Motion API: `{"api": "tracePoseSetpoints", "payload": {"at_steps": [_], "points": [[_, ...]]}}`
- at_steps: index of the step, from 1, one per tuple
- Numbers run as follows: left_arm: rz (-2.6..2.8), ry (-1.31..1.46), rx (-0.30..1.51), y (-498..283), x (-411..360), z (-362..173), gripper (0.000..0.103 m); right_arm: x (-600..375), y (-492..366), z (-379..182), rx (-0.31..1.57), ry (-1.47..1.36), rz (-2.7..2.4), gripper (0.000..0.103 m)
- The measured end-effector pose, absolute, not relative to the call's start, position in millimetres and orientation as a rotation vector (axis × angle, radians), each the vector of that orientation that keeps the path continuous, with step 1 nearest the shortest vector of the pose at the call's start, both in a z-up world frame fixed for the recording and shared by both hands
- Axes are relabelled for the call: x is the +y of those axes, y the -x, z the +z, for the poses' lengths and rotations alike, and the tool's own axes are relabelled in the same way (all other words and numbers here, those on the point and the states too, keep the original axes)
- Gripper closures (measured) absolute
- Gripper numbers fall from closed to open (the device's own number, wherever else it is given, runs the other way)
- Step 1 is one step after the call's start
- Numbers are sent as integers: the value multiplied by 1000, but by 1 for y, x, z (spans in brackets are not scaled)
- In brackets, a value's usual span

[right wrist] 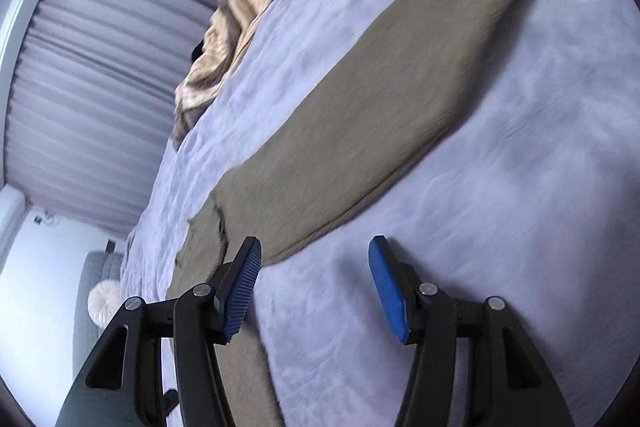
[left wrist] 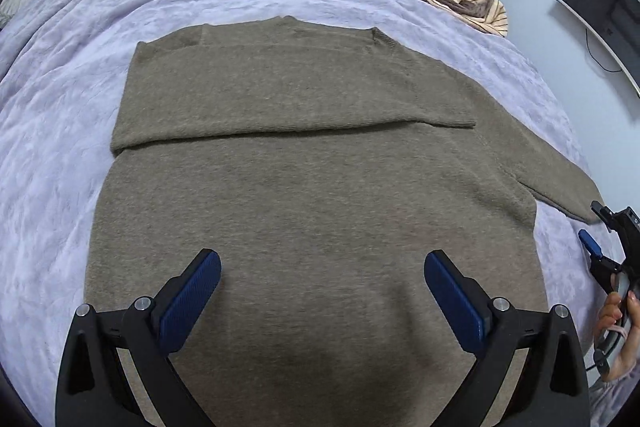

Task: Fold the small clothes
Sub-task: 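Grasp the other sleeve with the right tool and fold it across the body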

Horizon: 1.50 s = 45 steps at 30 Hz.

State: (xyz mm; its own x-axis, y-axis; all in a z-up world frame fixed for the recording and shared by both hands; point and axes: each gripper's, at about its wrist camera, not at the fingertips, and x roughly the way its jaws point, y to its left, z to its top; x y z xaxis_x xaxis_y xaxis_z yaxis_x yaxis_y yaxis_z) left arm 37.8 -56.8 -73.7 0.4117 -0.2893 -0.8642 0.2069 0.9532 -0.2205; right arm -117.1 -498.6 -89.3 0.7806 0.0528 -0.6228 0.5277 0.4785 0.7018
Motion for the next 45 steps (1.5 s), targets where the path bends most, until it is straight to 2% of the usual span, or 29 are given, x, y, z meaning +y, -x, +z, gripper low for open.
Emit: {"api": "tracePoseSetpoints", "payload": {"at_steps": [8, 16, 18, 19, 20, 21, 29, 37, 41, 45], "points": [[-351, 88, 1107, -45, -102, -72, 1, -556, 125, -90, 516, -1135, -422, 43], [-357, 77, 1084, -57, -118, -67, 1, -574, 116, -100, 411, -1260, -389, 43], [-354, 83, 1084, -61, -116, -68, 1, -575, 110, -101, 402, -1278, -365, 54], [-352, 87, 1082, -63, -115, -68, 1, -575, 107, -102, 403, -1288, -349, 77], [-349, 91, 1079, -66, -113, -67, 1, -575, 103, -102, 404, -1295, -334, 90], [-346, 96, 1074, -68, -110, -67, 1, -573, 98, -101, 397, -1298, -312, 91], [-309, 164, 1061, -90, -81, -70, 1, -527, 33, -56, 409, -1127, -99, 92], [-250, 217, 1037, -106, -30, -75, 1, -393, -80, -16, 560, -809, 218, 92], [-199, 258, 1037, -112, 2, -81, 1, -301, -125, -28, 707, -615, 344, 92], [-158, 282, 1048, -114, 29, -90, 1, -229, -153, -68, 873, -465, 376, 92]]}}
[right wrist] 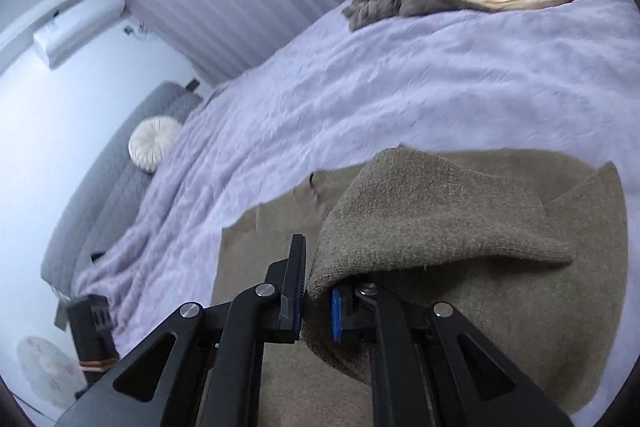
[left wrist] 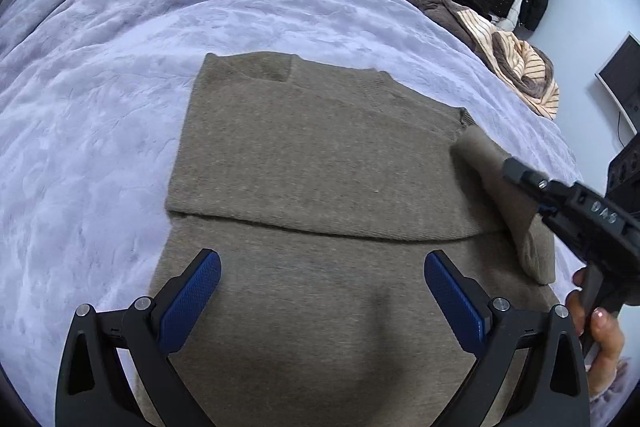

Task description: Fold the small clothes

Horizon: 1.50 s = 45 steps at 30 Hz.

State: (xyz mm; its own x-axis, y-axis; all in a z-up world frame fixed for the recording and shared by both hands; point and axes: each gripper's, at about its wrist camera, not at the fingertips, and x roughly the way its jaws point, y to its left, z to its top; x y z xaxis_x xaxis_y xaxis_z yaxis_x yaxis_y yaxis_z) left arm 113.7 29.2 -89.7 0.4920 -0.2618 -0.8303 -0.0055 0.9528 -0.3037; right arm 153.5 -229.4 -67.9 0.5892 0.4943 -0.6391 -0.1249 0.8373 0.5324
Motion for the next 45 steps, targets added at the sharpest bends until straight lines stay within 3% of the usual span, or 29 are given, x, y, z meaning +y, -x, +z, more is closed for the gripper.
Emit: {"api": "tracePoseSetpoints", "payload": {"at_steps": [3, 6, 8, 9, 12, 13, 14, 15, 21, 28, 30, 32, 33, 42, 44, 45], "points": [[-140, 287, 1048, -114, 44, -95, 1, -206, -149, -107, 1000, -440, 328, 87], [-144, 297, 1043, -113, 54, -98, 1, -220, -142, -121, 1000, -577, 317, 83], [-151, 291, 1043, -112, 59, -100, 1, -243, -134, -121, 959, -713, 300, 64], [-154, 287, 1041, -111, 61, -101, 1, -251, -129, -118, 926, -757, 271, 61], [-155, 288, 1029, -105, 69, -100, 1, -278, -133, -109, 851, -832, 160, 61], [-153, 296, 1022, -103, 73, -98, 1, -279, -138, -106, 851, -821, 146, 70], [-152, 305, 1016, -102, 77, -98, 1, -276, -145, -101, 859, -790, 149, 88], [-151, 313, 1009, -101, 81, -97, 1, -268, -151, -95, 863, -747, 165, 91], [-114, 342, 995, -99, 103, -94, 1, -156, -167, -66, 903, -299, 396, 91], [-169, 394, 1008, -107, 106, -95, 1, -101, -151, -108, 1072, -103, 437, 82], [-199, 401, 1014, -114, 98, -95, 1, -120, -142, -107, 1069, -201, 442, 77], [-237, 412, 1022, -124, 88, -96, 1, -147, -129, -105, 1068, -319, 440, 62], [-263, 426, 1029, -131, 82, -97, 1, -161, -122, -104, 1063, -378, 434, 60], [-364, 511, 1139, -191, 32, -121, 2, -301, -48, -115, 984, -841, 226, 59], [-395, 550, 1147, -198, 25, -122, 20, -327, -32, -120, 939, -952, 186, 59], [-413, 560, 1162, -202, 21, -124, 45, -338, -26, -123, 915, -998, 167, 59]]}}
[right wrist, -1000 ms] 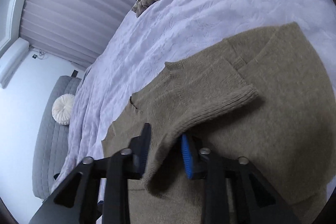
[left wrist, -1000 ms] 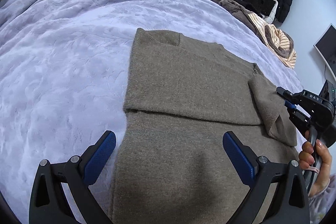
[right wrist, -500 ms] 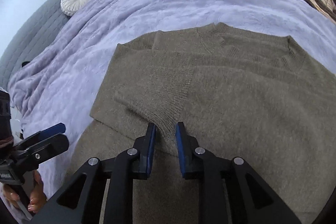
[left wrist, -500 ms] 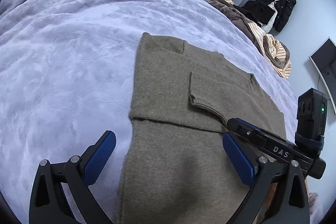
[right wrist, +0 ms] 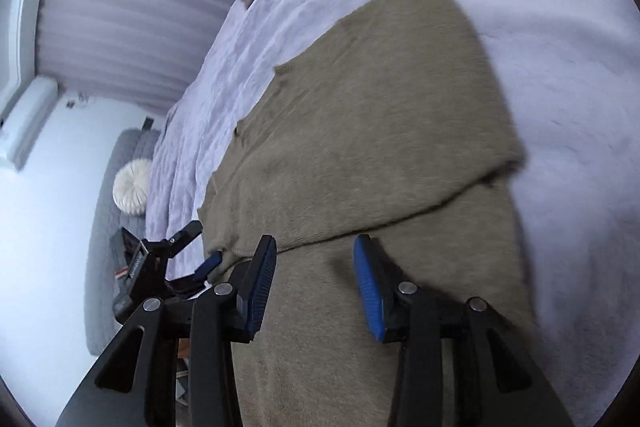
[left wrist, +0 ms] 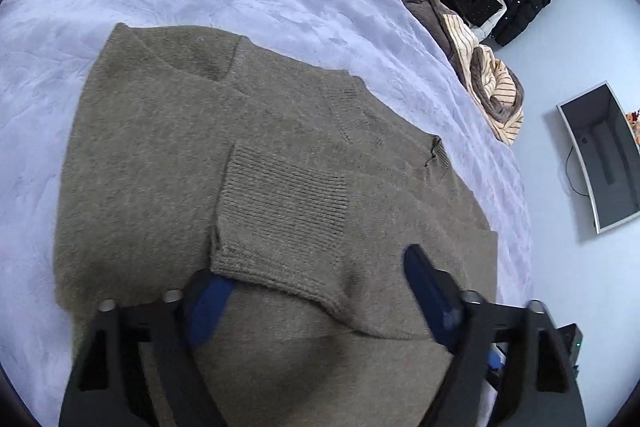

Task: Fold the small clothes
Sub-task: 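Grasp the sleeve cuff with the left tool while the right tool grasps the side edge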

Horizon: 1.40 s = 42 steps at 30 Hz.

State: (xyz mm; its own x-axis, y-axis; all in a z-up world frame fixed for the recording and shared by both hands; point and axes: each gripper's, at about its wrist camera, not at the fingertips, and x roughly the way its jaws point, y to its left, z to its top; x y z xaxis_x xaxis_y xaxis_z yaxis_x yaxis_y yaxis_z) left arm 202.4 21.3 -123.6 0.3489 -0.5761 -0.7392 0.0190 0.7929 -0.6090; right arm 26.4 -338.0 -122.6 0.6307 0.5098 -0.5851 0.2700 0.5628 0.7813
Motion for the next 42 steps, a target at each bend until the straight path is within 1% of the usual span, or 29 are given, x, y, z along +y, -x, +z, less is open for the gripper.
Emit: {"api": "tracePoseSetpoints", "payload": {"at_steps": [1, 2, 3, 7, 8, 9, 10, 11, 12, 14, 15, 18, 20, 21, 23, 26, 29, 30, 31, 33, 36, 38, 40, 42], "points": [[-432, 564, 1184, -207, 16, -125, 77, -346, -23, -124, 893, -1027, 149, 59], [-447, 562, 1204, -211, 12, -128, 92, -352, -23, -126, 874, -1048, 124, 59], [-451, 557, 1214, -212, 10, -128, 96, -358, -23, -129, 860, -1073, 97, 59], [-468, 545, 1118, -204, 19, -107, 96, -374, -21, -148, 786, -1215, 14, 59], [-472, 548, 1097, -202, 24, -101, 96, -377, -21, -151, 763, -1236, -1, 62], [-469, 547, 1084, -200, 30, -97, 96, -380, -22, -152, 756, -1246, -8, 69], [-466, 544, 1080, -198, 35, -96, 96, -383, -24, -151, 761, -1237, -18, 74], [-467, 539, 1081, -196, 39, -95, 96, -387, -26, -145, 763, -1204, -24, 92], [-469, 536, 1086, -194, 42, -97, 96, -390, -28, -136, 749, -1159, -14, 94], [-468, 526, 1106, -189, 43, -106, 96, -388, -34, -110, 718, -998, 14, 94], [-458, 517, 1118, -185, 44, -113, 96, -384, -38, -101, 734, -911, 17, 94], [-429, 513, 1154, -180, 39, -138, 96, -375, -45, -109, 844, -745, -37, 94], [-425, 560, 1138, -175, 42, -142, 96, -381, -38, -126, 872, -792, -44, 96], [-426, 573, 1144, -176, 42, -140, 96, -389, -30, -131, 854, -851, -37, 98], [-438, 540, 1148, -180, 36, -131, 96, -399, -23, -135, 815, -930, -29, 98], [-439, 446, 1100, -181, 27, -113, 96, -396, -24, -117, 769, -854, -27, 98], [-380, 383, 1114, -180, 32, -118, 96, -394, -27, -124, 808, -852, -34, 98], [-359, 376, 1134, -179, 38, -125, 96, -396, -26, -133, 828, -880, -31, 98], [-364, 396, 1139, -176, 45, -130, 92, -395, -21, -137, 826, -902, -23, 98], [-366, 439, 1125, -168, 60, -132, 92, -394, -17, -138, 816, -904, -11, 98], [-338, 424, 1121, -161, 74, -127, 92, -393, -16, -135, 830, -890, -9, 98], [-293, 386, 1116, -156, 82, -121, 84, -394, -15, -133, 835, -905, -4, 94], [-231, 326, 1087, -151, 89, -111, 71, -396, -5, -128, 835, -909, -12, 93], [-221, 309, 1062, -147, 94, -104, 69, -398, 9, -122, 833, -884, -51, 91]]}}
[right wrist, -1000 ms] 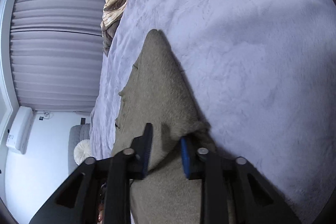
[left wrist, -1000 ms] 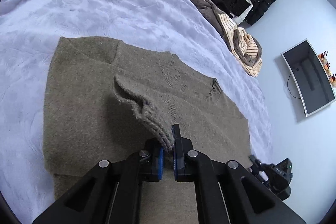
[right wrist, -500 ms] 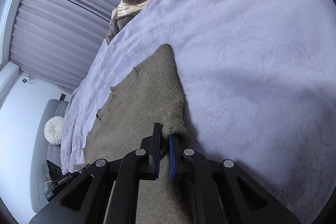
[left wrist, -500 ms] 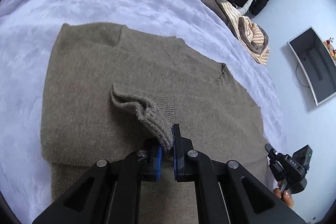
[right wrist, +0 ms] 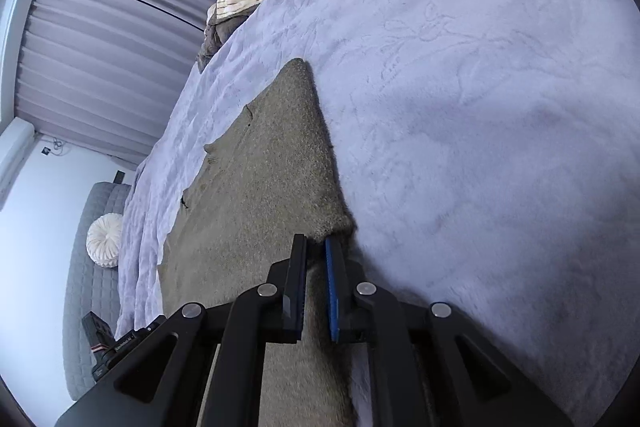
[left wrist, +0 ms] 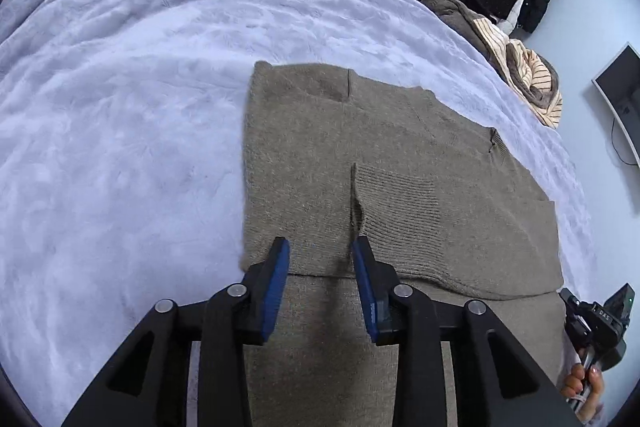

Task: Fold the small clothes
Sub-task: 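Grasp the sleeve cuff with the left tool while the right tool grasps the side edge, then open both tools and release the folded side of the sweater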

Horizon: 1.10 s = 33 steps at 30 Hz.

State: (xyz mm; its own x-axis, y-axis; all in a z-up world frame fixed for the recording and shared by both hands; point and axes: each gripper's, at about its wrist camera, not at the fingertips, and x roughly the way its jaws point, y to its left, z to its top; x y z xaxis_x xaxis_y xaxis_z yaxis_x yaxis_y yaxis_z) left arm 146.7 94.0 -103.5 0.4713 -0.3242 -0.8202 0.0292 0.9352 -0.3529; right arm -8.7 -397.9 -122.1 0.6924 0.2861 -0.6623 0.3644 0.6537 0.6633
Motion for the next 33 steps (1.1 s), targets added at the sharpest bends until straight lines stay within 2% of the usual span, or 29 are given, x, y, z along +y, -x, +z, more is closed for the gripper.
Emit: {"api": "tracePoseSetpoints", "payload": {"at_steps": [4, 8, 11, 14, 15, 16, 19, 23, 26, 28, 33], "points": [[-266, 310, 1012, -149, 88, -84, 69, -408, 29, -101, 762, -844, -72, 88], [-323, 249, 996, -162, 51, -77, 69, -405, 2, -78, 742, -787, -27, 88], [-342, 227, 1027, -173, 25, -91, 69, -387, -36, -73, 787, -724, 27, 88], [-289, 170, 1082, -180, 15, -116, 69, -371, -70, -94, 906, -661, 11, 88], [-288, 176, 1084, -180, 17, -123, 69, -369, -75, -105, 949, -648, -22, 88], [-309, 202, 1068, -178, 23, -126, 69, -370, -77, -118, 978, -654, -45, 95], [-316, 218, 1069, -173, 37, -125, 69, -383, -67, -134, 913, -730, -15, 103], [-218, 163, 1083, -169, 53, -123, 69, -387, -61, -134, 909, -762, -3, 103], [-211, 235, 1081, -159, 70, -121, 69, -383, -59, -128, 911, -746, -27, 103], [-207, 246, 1074, -150, 74, -117, 69, -379, -55, -122, 911, -734, -34, 100], [-204, 206, 1092, -128, 73, -113, 68, -373, -39, -106, 919, -709, -27, 99]]}}
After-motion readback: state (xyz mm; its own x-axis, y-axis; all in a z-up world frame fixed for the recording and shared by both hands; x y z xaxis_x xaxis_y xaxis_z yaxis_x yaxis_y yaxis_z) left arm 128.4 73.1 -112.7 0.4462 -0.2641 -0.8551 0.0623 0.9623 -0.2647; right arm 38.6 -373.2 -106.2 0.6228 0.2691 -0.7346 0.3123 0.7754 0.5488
